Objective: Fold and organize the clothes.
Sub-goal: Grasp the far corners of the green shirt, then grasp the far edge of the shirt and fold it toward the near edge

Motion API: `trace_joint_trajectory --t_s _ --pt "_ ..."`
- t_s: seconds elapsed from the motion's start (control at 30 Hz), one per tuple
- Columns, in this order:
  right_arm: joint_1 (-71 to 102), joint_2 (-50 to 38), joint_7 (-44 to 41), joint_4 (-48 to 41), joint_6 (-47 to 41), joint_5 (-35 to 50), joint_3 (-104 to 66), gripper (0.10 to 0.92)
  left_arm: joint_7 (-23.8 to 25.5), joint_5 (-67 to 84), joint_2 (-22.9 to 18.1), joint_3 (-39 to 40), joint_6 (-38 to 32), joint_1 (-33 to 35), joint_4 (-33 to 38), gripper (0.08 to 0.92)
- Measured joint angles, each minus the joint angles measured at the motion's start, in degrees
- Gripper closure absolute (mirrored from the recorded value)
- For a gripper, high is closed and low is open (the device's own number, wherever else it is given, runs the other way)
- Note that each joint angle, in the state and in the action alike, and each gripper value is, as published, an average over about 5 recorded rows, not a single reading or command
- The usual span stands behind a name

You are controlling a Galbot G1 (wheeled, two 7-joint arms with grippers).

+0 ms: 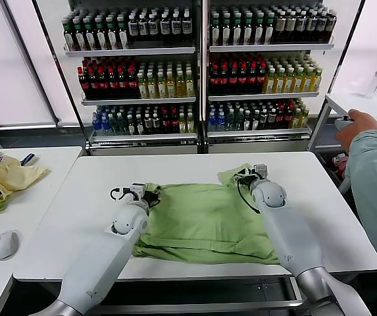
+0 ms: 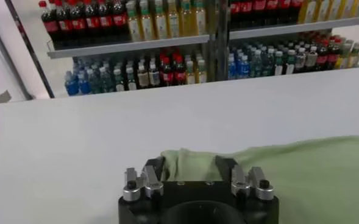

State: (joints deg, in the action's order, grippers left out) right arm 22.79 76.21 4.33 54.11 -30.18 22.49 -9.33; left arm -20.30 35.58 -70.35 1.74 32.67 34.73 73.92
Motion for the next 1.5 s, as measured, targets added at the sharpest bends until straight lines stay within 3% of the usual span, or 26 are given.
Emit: trace_joint_trajectory --t_s 0.47,0.77,1.5 --pt "0.6 -0.3 -0.7 0.0 0.6 1.9 0.9 0.729 1.1 2.0 0.9 -0.4 -0.2 2.1 2.5 0.890" --pt "2.9 -2.0 0.3 5.9 1.5 4.1 0.8 0.902 1.4 3.7 2.5 -1.7 -2.7 4.1 5.9 0.903" --pt "20.2 -9.3 3.1 36.7 0.2 7.8 -6.3 0.912 1.0 5.2 9.4 -7.6 -4.3 14.6 24.9 0.903"
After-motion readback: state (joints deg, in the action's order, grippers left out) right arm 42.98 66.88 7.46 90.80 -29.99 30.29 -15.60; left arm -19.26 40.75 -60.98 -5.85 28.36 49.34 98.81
